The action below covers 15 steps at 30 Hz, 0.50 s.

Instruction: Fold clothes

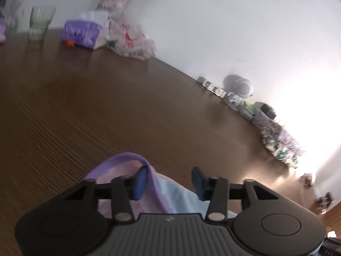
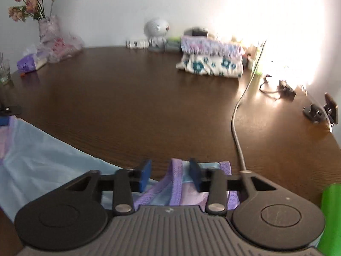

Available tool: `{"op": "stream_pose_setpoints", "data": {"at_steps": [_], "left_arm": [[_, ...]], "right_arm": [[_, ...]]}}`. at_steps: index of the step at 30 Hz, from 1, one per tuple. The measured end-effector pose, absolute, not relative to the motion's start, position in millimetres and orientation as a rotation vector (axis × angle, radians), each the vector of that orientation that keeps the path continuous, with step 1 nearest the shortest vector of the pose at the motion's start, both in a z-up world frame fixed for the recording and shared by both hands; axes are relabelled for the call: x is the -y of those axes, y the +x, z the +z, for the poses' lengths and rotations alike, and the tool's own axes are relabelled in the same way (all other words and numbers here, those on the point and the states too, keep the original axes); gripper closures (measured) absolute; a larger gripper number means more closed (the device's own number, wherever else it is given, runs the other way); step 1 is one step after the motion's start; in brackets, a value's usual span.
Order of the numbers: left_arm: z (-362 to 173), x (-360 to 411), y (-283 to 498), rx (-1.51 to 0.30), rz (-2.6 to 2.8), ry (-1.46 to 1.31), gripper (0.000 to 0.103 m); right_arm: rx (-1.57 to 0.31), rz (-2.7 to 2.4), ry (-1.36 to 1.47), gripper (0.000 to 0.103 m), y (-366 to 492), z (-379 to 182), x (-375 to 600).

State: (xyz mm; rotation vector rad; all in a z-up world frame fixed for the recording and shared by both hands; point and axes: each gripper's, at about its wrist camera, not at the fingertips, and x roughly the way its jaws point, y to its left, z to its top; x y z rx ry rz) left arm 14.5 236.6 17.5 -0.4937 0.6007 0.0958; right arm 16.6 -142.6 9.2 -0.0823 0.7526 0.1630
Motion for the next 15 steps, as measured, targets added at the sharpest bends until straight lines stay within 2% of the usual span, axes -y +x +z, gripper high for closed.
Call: {"op": "stream_pose_setpoints", "data": {"at_steps": [1,3,5,11,15], "left_arm": [[15.7,-235.2,14.4,-0.592,0.111,-0.476,0.070],[13.7,-232.4,13.2,-0.586,0.153,-0.447,0.088],[11.9,-232.9,12.5,-0.589,0.194,-0.443,0.098],[10.7,-233.9,14.6,-0.582,0.211,-0.424,0.099],[12.7,-228.2,17.0,-0.581,0.231,-0.384,0.097]], "right_arm": [[-0.745,0.158,-0.069,0.099,15.1,9.6,145.4],[-0.695,0.151,-0.037,0.100,3.5,16.8,153.1],[-0.608,0.142,-0.007,0.100,-20.1,30.3,163.2],[-0.500,0.090,0.015,0.100,-79.7,39.7,190.7],[-0.533,0.041,0.002,0.099,-96.3,18.9,204.9]]}}
